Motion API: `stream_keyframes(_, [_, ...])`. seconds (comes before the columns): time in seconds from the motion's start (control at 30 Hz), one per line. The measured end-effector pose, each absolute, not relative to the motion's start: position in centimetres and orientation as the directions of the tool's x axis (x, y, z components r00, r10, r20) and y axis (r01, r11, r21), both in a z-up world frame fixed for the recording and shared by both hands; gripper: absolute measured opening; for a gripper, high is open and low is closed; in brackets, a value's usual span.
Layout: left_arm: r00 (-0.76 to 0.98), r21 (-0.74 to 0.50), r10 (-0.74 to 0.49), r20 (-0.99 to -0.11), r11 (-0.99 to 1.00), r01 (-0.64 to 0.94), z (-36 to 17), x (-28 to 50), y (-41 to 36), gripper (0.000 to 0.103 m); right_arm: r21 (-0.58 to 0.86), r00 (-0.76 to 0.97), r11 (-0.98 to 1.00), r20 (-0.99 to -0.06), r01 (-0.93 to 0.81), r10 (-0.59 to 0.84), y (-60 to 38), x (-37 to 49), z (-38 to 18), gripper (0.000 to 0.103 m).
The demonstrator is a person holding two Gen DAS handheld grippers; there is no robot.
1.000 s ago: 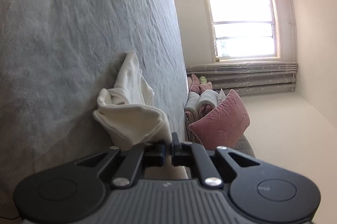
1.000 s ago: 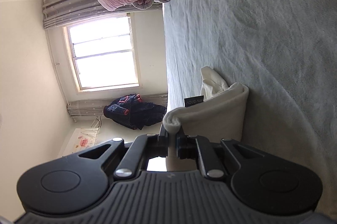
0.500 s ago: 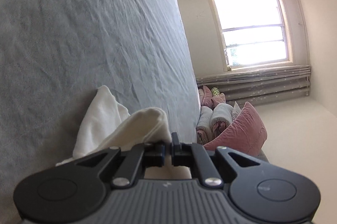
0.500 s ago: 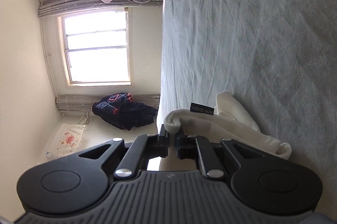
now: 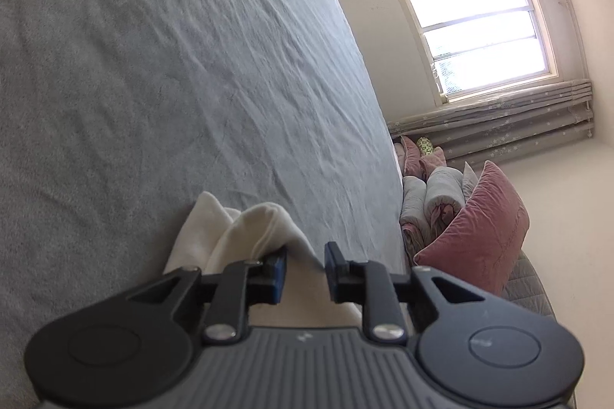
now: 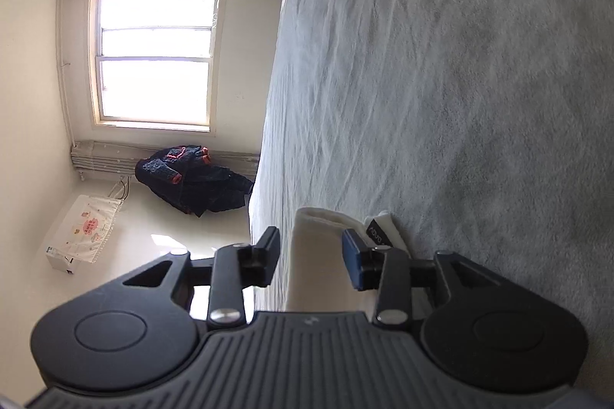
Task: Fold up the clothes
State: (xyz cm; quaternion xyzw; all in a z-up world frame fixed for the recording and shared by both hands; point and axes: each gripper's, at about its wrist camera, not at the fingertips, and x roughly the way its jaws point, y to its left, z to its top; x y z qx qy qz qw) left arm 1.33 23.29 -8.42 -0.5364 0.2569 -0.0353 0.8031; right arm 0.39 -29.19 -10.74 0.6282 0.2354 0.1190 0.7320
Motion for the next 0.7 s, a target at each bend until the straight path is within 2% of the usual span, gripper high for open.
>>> stream_keyframes(0.07, [0.897,-0.856,-0.252,-0.364,0.47,-0.216,-7.2,0.7,24.0,0.073,0.969,0.87,0.223,-0.196,0.103,0.451,-29.7,-0.2,-10.0,0.06])
stream_keyframes(0.17, [0.901,-0.814,-0.219,-0.375,0.543,-0.207,-6.1,0.5,25.0,0.074,0.942,0.866,0.324,-0.237,0.094,0.44,-29.9,-0.9,-9.0,0.06])
stream_keyframes(0.37, [0.852,-0.631,-0.19,-0.487,0.752,-0.192,-6.0,2.2,24.2,0.071,0.8,0.843,0.598,-0.36,0.058,0.4,-27.2,0.4,-7.5,0.06])
stream_keyframes(0.53, [0.839,-0.495,-0.156,-0.521,0.856,-0.148,-6.4,3.5,22.6,0.054,0.614,0.819,0.789,-0.444,-0.017,0.363,-23.1,2.6,-7.0,0.06])
stream_keyframes(0.57, [0.838,-0.475,-0.15,-0.524,0.869,-0.141,-6.5,4.0,22.1,0.044,0.574,0.822,0.818,-0.45,-0.033,0.349,-22.4,3.0,-6.9,0.06])
stream_keyframes(0.6, [0.838,-0.456,-0.146,-0.526,0.88,-0.133,-6.5,4.3,21.7,0.023,0.538,0.826,0.842,-0.453,-0.048,0.337,-21.7,3.2,-6.8,0.059])
stream_keyframes(0.63, [0.84,-0.436,-0.142,-0.524,0.891,-0.122,-6.6,4.3,21.4,0.011,0.498,0.829,0.864,-0.454,-0.066,0.325,-21.0,3.6,-6.8,0.053])
stream_keyframes(0.67, [0.851,-0.422,-0.13,-0.508,0.899,-0.115,-6.5,4.0,21.2,0.008,0.458,0.833,0.885,-0.456,-0.083,0.313,-20.3,4.0,-6.8,0.017])
stream_keyframes(0.7, [0.871,-0.41,-0.111,-0.478,0.906,-0.109,-6.2,3.5,20.9,0.007,0.416,0.833,0.905,-0.465,-0.092,0.299,-19.7,4.1,-6.8,0.006])
